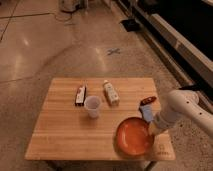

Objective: Pick up the ceramic bowl

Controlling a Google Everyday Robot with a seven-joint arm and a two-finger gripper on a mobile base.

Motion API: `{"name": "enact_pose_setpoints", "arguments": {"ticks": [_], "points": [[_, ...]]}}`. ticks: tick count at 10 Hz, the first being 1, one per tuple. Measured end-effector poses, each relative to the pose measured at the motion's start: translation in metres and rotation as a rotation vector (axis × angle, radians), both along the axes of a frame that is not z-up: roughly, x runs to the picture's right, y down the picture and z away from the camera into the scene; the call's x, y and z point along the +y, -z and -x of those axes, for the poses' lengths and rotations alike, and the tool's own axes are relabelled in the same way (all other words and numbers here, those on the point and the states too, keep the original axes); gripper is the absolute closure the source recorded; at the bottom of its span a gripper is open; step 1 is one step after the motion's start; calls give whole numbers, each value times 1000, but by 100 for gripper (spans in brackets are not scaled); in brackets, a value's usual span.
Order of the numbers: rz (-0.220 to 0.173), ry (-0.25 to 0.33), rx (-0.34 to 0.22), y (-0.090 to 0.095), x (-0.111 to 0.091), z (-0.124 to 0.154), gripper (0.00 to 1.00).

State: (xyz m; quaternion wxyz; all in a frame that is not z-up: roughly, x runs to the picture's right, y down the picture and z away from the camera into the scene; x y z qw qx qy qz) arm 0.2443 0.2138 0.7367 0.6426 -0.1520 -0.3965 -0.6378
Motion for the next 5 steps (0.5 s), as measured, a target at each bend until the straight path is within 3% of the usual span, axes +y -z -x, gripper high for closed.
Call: {"name": "enact_pose_setpoints", "arguments": {"ticks": [3,5], "points": [[-15,0,-79,22,-20,3,100],[0,-1,-144,38,-25,5,100]]}}
